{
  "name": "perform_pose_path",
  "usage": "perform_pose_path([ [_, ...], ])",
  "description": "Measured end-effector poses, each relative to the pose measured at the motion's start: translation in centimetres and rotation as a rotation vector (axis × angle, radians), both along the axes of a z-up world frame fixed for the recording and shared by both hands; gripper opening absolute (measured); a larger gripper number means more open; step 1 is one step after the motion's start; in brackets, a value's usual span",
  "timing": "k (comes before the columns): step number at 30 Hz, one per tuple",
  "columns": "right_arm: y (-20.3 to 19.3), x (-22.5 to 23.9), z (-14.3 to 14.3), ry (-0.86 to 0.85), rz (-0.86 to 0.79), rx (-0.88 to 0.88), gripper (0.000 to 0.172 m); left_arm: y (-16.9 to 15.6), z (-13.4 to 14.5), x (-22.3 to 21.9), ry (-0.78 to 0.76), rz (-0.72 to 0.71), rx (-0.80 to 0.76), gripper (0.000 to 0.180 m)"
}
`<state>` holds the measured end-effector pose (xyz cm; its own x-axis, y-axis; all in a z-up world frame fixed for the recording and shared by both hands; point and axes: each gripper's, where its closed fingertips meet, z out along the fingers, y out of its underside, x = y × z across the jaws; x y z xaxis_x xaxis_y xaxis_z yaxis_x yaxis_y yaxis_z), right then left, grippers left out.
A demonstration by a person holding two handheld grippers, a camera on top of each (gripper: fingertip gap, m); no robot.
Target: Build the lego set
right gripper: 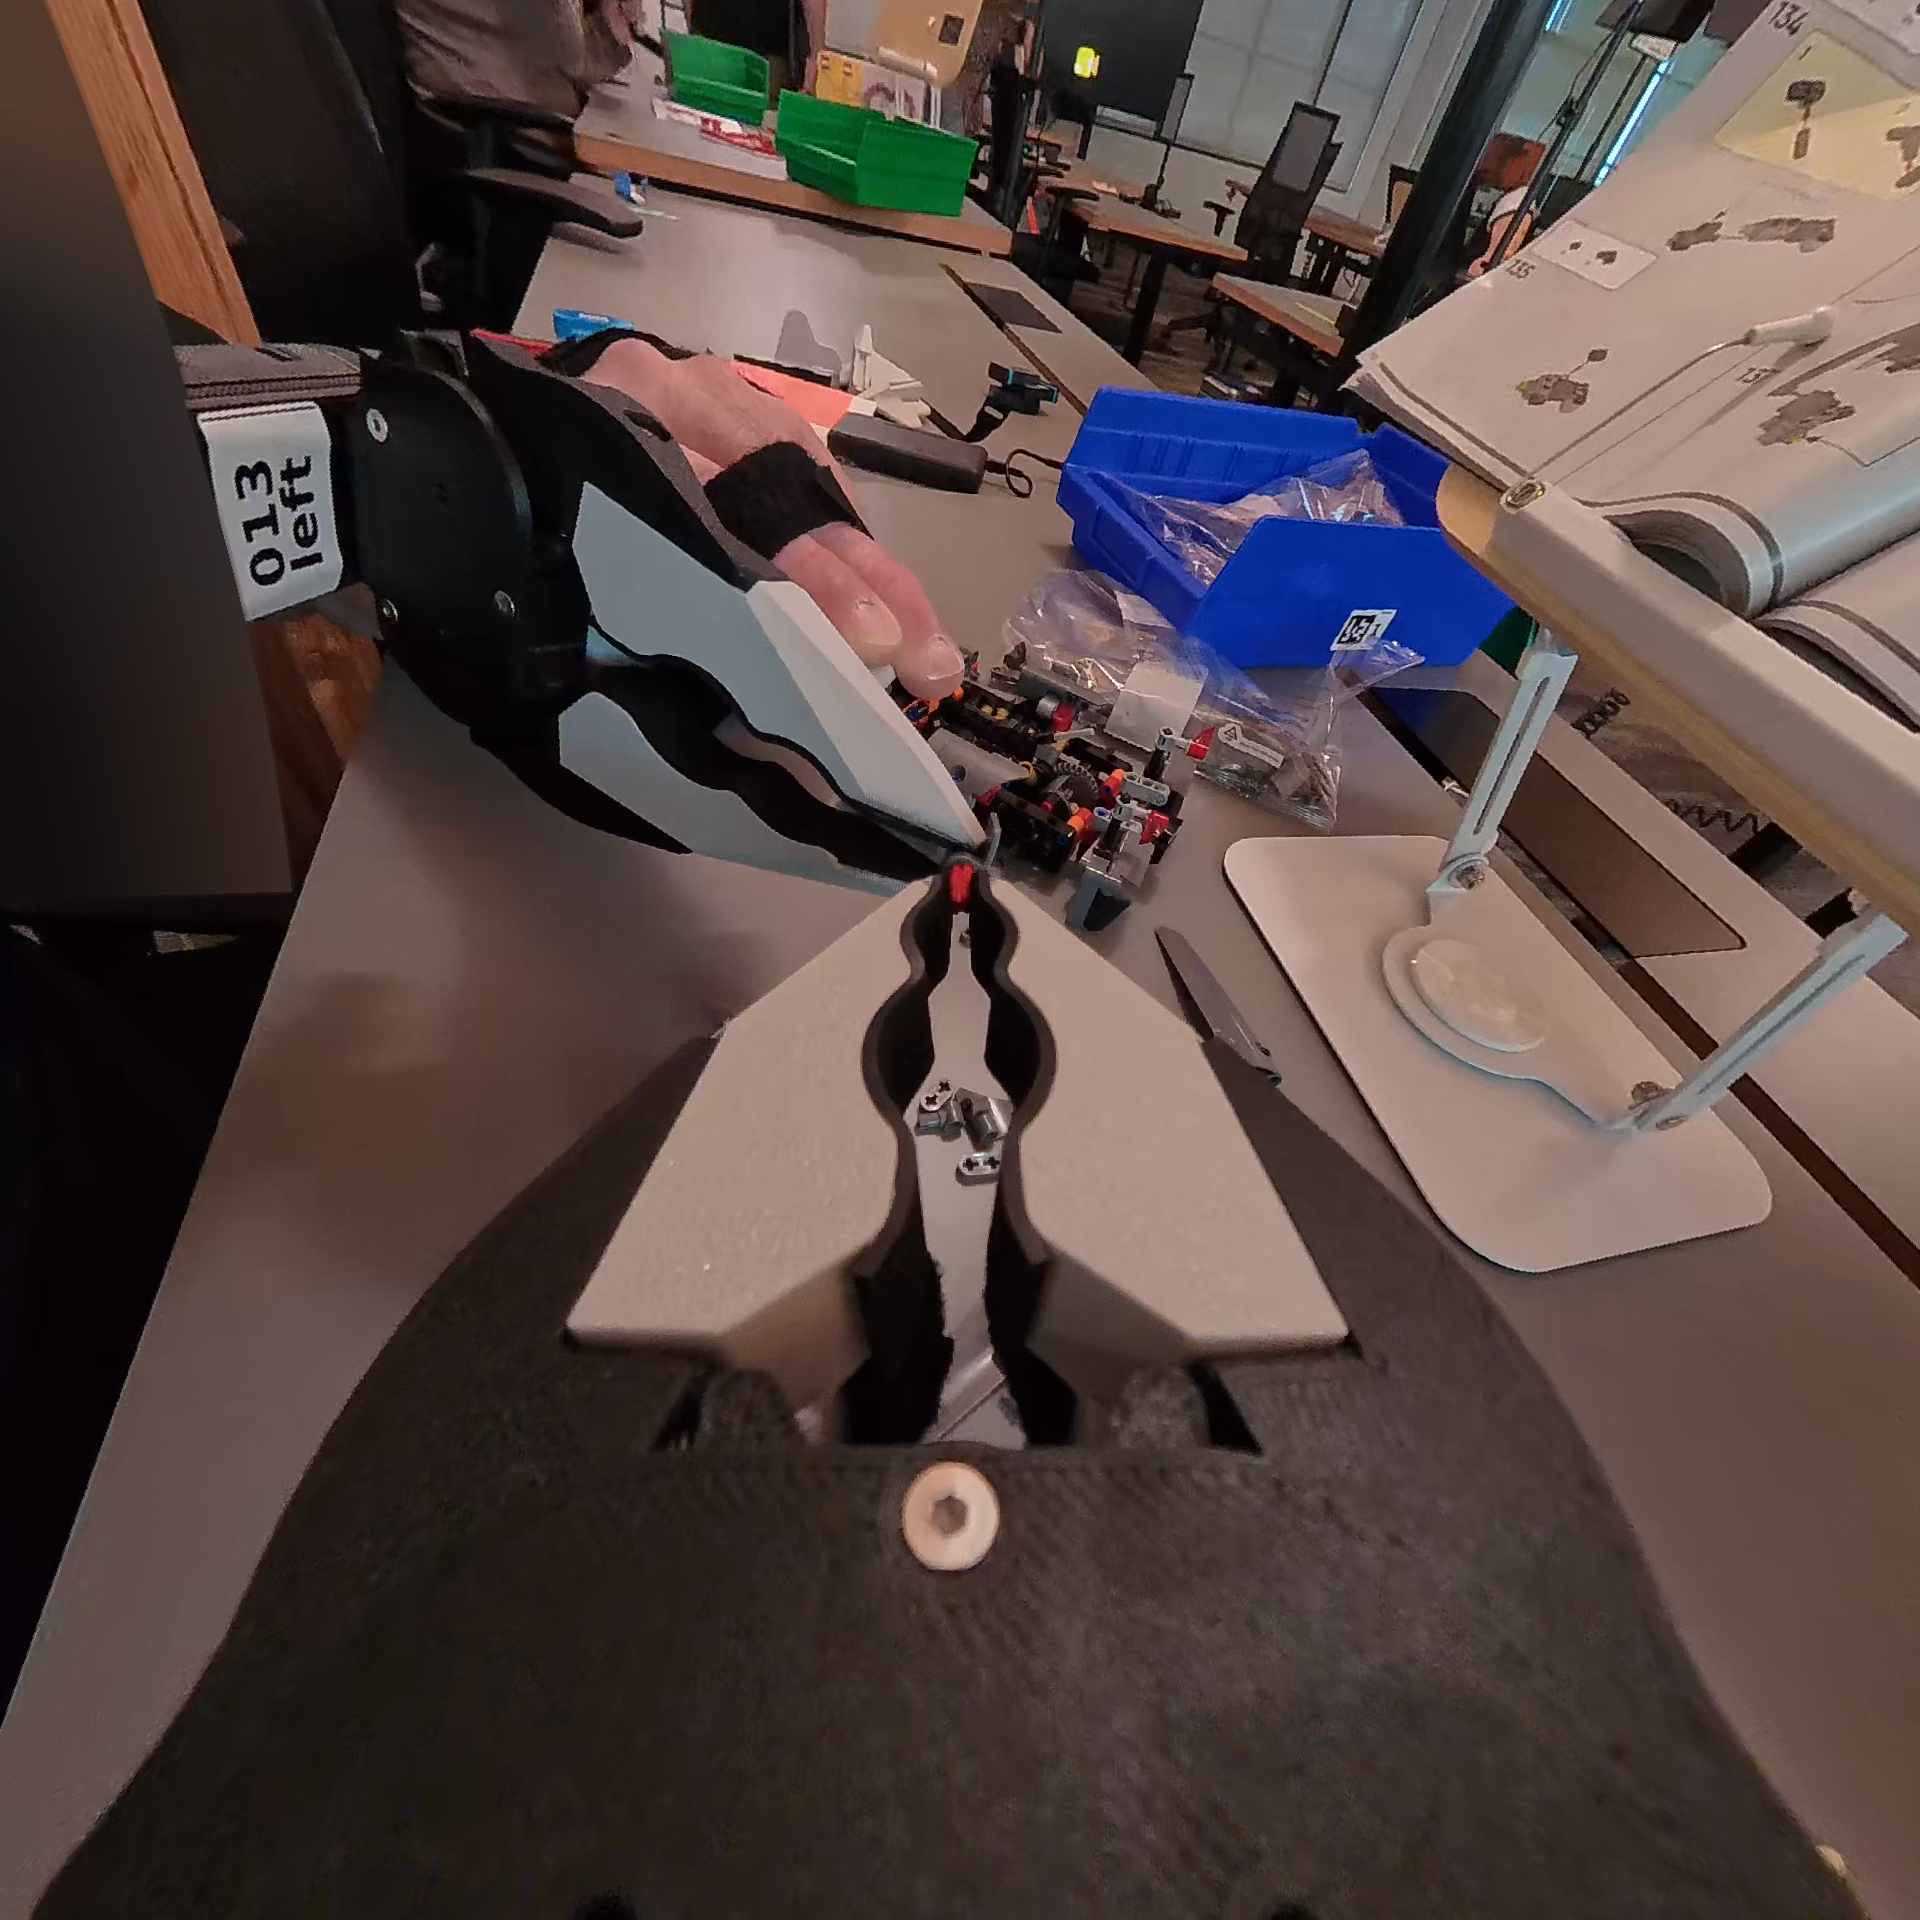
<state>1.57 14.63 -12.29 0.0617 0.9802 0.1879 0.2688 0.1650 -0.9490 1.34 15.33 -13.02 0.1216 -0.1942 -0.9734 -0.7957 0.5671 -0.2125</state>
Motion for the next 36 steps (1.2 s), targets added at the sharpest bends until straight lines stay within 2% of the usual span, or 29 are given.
perform_pose_path([
  [16, 0.5, -0.2, -1.0, -0.098, -0.054, 0.019, 0.0, 0.5, -1.0, -0.1, 0.095, 0.051, 0.04, 0.004],
  [36, 1.3, -0.1, -3.0, -0.258, -0.139, 0.065, 0.0, 1.3, -3.1, 0.0, 0.185, 0.098, 0.017, 0.003],
])
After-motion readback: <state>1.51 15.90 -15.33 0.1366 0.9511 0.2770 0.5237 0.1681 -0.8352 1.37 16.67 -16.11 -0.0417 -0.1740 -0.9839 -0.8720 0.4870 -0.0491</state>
